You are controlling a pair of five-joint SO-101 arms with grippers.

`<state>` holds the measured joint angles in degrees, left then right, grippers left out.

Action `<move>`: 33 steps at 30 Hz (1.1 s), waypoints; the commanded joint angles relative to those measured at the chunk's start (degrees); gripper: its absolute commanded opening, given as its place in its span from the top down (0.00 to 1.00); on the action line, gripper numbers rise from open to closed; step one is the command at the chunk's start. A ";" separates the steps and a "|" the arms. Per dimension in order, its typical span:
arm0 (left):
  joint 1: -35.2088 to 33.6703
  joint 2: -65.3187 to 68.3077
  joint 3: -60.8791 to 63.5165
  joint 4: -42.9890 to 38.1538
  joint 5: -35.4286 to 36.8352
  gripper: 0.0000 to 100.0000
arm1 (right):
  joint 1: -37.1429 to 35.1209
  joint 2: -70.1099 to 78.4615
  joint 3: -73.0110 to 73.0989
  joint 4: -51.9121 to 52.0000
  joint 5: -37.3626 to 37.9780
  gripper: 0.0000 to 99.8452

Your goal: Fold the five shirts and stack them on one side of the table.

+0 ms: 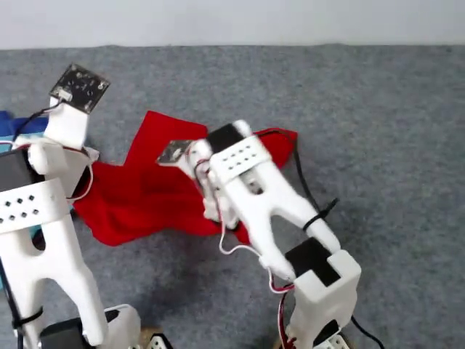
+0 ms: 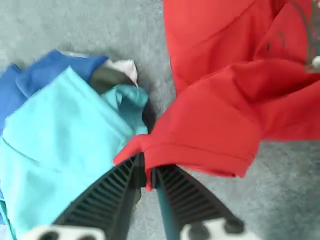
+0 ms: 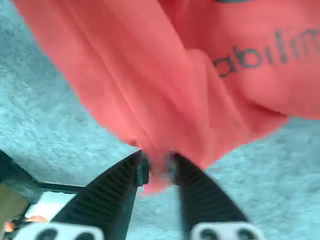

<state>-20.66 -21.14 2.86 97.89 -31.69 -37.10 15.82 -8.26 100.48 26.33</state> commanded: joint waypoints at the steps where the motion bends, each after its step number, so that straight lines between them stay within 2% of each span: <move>1: -3.78 -1.76 2.68 -3.43 -3.34 0.99 | -0.57 -4.44 1.23 2.42 -3.25 0.75; 5: -9.49 -1.76 7.78 -8.00 -7.30 0.99 | -0.75 -8.48 6.42 2.42 -3.16 0.77; 10: -14.59 -1.76 14.02 -15.38 -7.65 0.99 | -1.19 -12.18 11.69 1.63 -3.16 0.77; 20: -15.74 -1.76 22.46 -29.10 -7.38 0.99 | -13.49 -8.40 14.33 -3.47 -3.69 0.77; 26: -15.74 -1.76 23.60 -31.12 -7.38 0.99 | -17.63 -1.98 14.15 -7.52 -6.24 0.77; 31: -15.74 -1.76 23.52 -30.86 -7.38 0.99 | -17.45 2.42 14.07 -12.00 -9.05 0.78; 33: -15.74 -1.85 23.52 -30.77 -7.38 0.99 | -16.57 3.56 14.07 -12.44 -9.41 0.81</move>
<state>-36.04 -21.05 26.77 67.91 -38.81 -54.33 19.08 6.33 89.05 17.89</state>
